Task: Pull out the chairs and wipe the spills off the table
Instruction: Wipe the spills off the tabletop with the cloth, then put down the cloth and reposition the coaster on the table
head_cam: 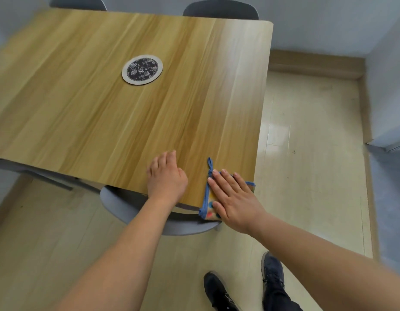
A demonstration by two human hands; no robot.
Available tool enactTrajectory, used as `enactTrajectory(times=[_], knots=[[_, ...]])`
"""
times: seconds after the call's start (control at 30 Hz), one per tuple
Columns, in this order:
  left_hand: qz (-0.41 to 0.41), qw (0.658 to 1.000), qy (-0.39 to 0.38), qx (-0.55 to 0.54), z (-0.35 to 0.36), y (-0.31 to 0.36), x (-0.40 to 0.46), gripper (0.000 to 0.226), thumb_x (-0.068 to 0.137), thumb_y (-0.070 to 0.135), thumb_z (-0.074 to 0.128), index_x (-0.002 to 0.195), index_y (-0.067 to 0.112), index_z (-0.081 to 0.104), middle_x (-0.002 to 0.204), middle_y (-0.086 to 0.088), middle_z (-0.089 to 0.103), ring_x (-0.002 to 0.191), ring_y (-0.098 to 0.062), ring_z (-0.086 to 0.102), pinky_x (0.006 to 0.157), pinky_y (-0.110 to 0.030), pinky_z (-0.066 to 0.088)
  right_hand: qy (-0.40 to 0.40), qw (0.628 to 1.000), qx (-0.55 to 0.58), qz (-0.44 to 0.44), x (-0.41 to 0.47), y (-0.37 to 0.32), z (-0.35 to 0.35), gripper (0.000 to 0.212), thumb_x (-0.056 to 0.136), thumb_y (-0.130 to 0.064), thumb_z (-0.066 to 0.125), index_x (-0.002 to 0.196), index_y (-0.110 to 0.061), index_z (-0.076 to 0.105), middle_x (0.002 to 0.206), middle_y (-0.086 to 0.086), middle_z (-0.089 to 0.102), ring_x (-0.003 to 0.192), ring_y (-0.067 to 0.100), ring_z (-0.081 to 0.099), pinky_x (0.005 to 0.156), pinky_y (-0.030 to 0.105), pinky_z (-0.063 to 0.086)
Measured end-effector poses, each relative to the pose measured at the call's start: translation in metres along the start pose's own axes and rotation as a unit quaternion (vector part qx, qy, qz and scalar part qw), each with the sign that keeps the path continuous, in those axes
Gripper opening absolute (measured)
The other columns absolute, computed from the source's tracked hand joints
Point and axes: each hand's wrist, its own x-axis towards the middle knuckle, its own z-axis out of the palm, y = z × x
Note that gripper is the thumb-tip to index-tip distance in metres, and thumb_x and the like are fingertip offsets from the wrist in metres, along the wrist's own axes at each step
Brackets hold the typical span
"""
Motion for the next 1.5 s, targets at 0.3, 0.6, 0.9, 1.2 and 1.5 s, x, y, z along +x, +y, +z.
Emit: enactTrajectory(times=[0.3,0.6,0.9,1.2,1.5], knots=[[0.128,0.987,-0.098,-0.002,-0.01,0.046,-0.04,0.061,0.093,0.015,0.044,0.152,0.019,0.03,0.159,-0.003,0.028,0.142,-0.025,0.027,0.118,-0.04,0.024,0.006,0.98,0.027,0.198,-0.011,0.015,-0.054,0.033,0.085,-0.035,0.049,0.114,-0.019,0.054,0.11,0.002,0.055,0.099,0.023,0.054,0.087,0.033,0.043],[0.212,0.951,-0.137,0.181,-0.003,0.074,-0.035,0.033,0.088,0.021,0.048,0.121,0.023,0.053,0.125,-0.004,0.047,0.123,-0.029,0.041,0.117,-0.043,0.016,-0.088,0.974,0.055,0.2,-0.001,0.022,-0.071,0.016,0.088,-0.018,0.047,0.103,-0.014,0.053,0.11,0.008,0.052,0.103,0.029,0.053,0.085,0.036,0.043],[0.177,0.965,-0.147,0.128,-0.071,0.057,-0.042,0.019,0.091,0.02,0.047,0.108,0.024,0.056,0.097,-0.002,0.065,0.108,-0.026,0.052,0.12,-0.048,0.011,-0.183,0.964,0.116,0.157,0.019,0.009,-0.15,0.023,0.085,-0.021,0.05,0.106,-0.019,0.06,0.101,0.004,0.065,0.092,0.025,0.061,0.075,0.034,0.052],[0.186,0.98,-0.072,0.015,-0.187,-0.017,-0.009,0.011,0.093,0.029,0.051,0.101,0.026,0.058,0.096,0.001,0.064,0.093,-0.024,0.056,0.077,-0.035,0.041,-0.09,0.983,0.059,0.147,0.071,-0.077,-0.238,0.019,0.086,-0.018,0.048,0.102,-0.012,0.056,0.096,0.005,0.058,0.085,0.023,0.056,0.068,0.034,0.048],[0.128,0.976,0.018,-0.176,-0.301,-0.152,0.01,0.005,0.092,0.023,0.052,0.09,0.021,0.057,0.1,0.001,0.055,0.09,-0.019,0.052,0.071,-0.032,0.044,0.034,0.946,0.232,0.223,0.137,-0.23,-0.289,0.017,0.082,-0.013,0.049,0.094,-0.008,0.058,0.083,0.004,0.059,0.07,0.02,0.053,0.057,0.027,0.041]])
